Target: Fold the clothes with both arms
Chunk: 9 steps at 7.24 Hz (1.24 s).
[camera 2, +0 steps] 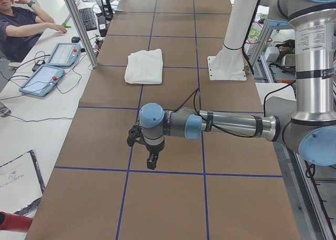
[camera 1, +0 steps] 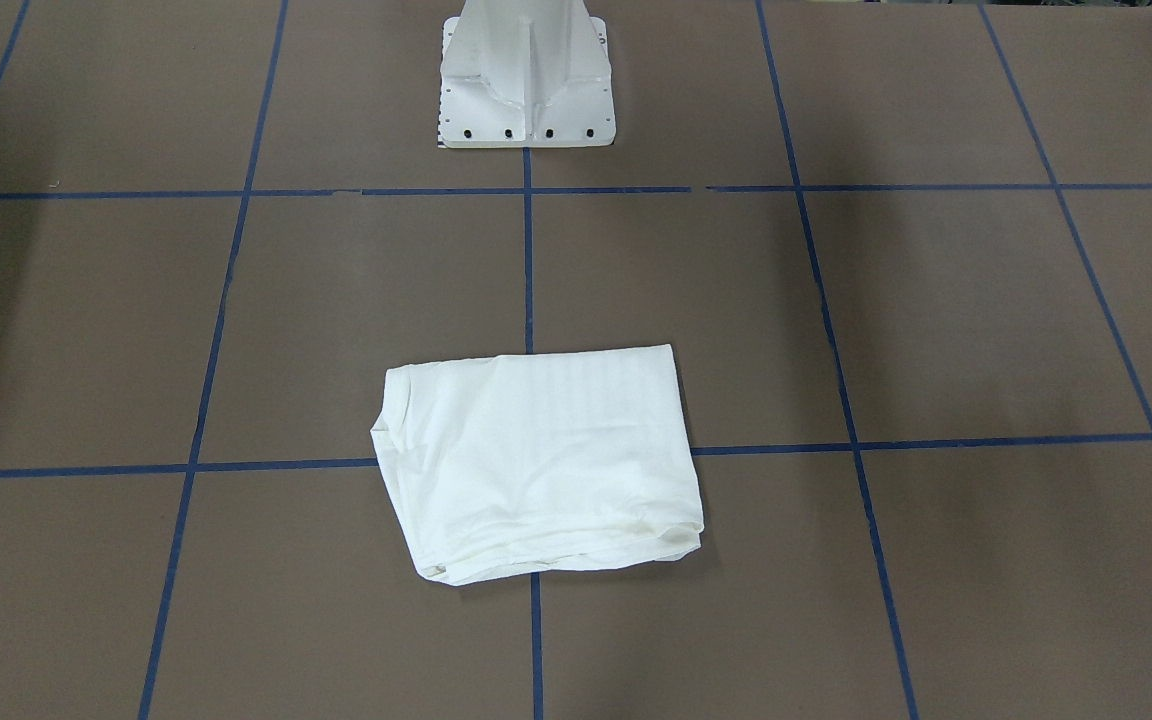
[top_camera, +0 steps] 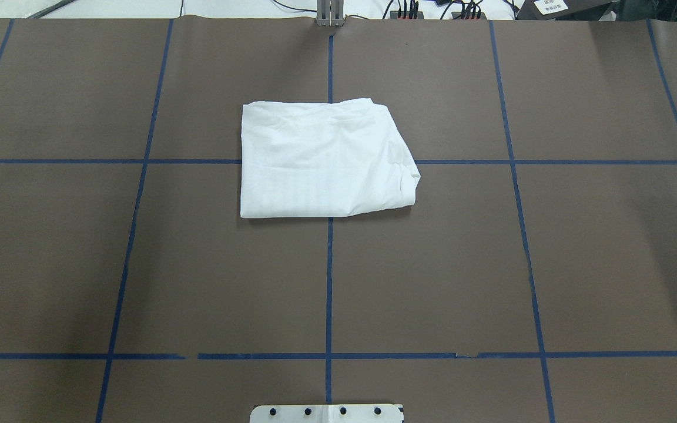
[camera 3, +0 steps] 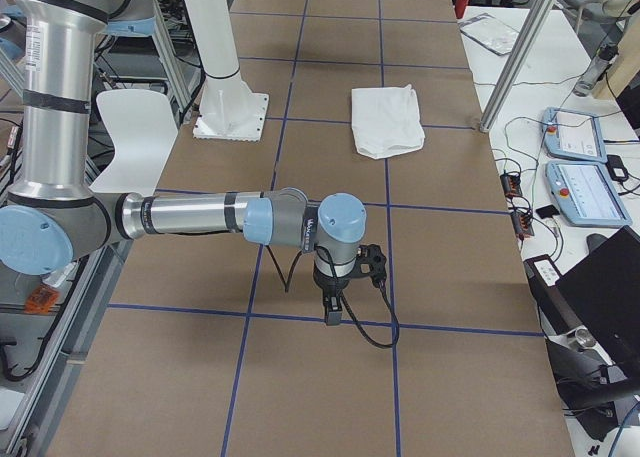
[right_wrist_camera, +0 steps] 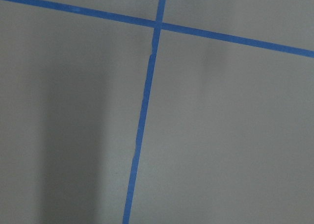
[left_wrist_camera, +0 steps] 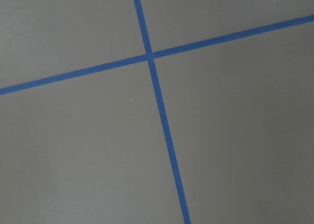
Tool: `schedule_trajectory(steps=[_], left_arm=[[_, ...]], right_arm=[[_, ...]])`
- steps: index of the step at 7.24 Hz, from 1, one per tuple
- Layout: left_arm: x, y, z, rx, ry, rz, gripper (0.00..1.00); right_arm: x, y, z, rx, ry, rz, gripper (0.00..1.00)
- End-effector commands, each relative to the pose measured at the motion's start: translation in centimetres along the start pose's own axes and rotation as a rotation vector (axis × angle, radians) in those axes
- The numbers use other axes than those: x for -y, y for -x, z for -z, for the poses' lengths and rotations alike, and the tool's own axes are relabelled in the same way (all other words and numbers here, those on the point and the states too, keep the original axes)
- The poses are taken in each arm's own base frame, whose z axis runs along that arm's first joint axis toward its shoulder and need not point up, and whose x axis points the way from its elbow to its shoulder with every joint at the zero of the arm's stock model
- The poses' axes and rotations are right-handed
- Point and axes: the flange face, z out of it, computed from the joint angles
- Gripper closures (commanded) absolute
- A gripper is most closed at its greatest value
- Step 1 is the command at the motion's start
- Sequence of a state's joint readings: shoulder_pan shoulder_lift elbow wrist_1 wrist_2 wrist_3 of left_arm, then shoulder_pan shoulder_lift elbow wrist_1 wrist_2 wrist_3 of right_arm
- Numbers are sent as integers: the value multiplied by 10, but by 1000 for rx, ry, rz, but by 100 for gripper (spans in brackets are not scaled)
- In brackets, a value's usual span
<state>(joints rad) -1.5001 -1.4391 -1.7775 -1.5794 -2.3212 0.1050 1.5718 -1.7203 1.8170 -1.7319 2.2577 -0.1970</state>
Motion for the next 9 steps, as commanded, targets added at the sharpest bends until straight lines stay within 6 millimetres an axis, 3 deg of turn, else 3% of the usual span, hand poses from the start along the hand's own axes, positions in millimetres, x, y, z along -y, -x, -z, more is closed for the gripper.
schedule_trajectory(steps=[1,9], left_arm=[[3,-5,6,3,-8,-1,0],[-7,-5,5,5,-1,2,0]], right_arm=[[0,1,1,0,-3,2,0],[1,1,-1,-1,2,1,0]])
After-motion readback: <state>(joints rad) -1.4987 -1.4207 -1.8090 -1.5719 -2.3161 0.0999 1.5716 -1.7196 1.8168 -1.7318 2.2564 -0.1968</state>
